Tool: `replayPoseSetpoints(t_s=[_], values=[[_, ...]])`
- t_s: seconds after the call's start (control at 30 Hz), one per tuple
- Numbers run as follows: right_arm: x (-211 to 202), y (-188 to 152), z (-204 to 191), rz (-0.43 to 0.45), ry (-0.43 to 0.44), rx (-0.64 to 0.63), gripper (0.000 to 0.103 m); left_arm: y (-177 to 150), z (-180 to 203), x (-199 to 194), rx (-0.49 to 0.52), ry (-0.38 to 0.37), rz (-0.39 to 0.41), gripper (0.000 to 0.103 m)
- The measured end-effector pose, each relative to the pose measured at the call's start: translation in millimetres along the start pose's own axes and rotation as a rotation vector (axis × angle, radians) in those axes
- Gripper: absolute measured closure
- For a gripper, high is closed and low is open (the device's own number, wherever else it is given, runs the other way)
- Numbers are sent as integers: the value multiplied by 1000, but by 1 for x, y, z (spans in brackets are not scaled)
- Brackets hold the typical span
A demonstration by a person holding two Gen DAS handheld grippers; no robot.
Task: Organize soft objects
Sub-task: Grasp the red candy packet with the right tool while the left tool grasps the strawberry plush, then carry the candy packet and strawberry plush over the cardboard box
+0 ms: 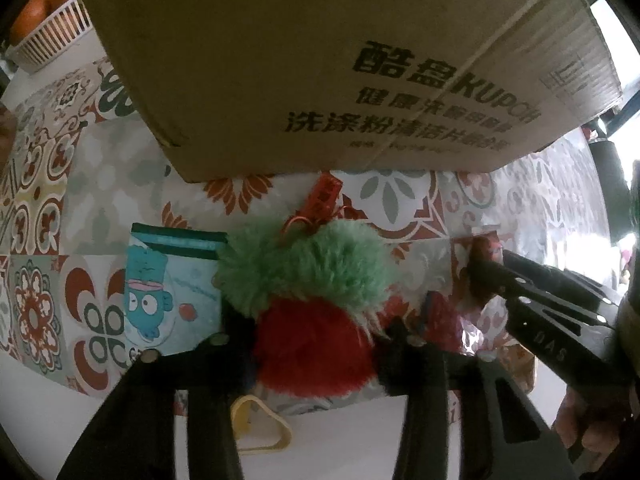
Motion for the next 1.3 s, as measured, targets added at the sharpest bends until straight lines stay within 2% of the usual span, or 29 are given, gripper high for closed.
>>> replayPoseSetpoints(t_s=[0.03,0.23,0.4,0.73,0.87,1.3], values=[[0,0,1,0,2,4,79,0,0,-1,-1,-3,4,64],[-8,-4,5,4,20,17,79,-2,-2,-14,13,-7,23,65],[-27,-11,6,34,30,11,79,-3,14,-21,23,-19,46,65],[-87,-15,5,148,51,-9,79,-1,18,-70,51,-42,143,66],[-105,-32,3,183,67,-17,79,0,20,-90,65,-43,180,66],[-151,-32,-8,317,110,-39,79,-1,38,-137,96,-50,300,66]])
Point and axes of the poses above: each gripper's, at about its wrist camera, not at the fingertips, and x roughly the way its jaws point, z to its right, y to its top, the point moved 9 cm from there along x, roughly the way its jaws point, and after that the axes turned 7 degrees about z, right-handed, at the moved point
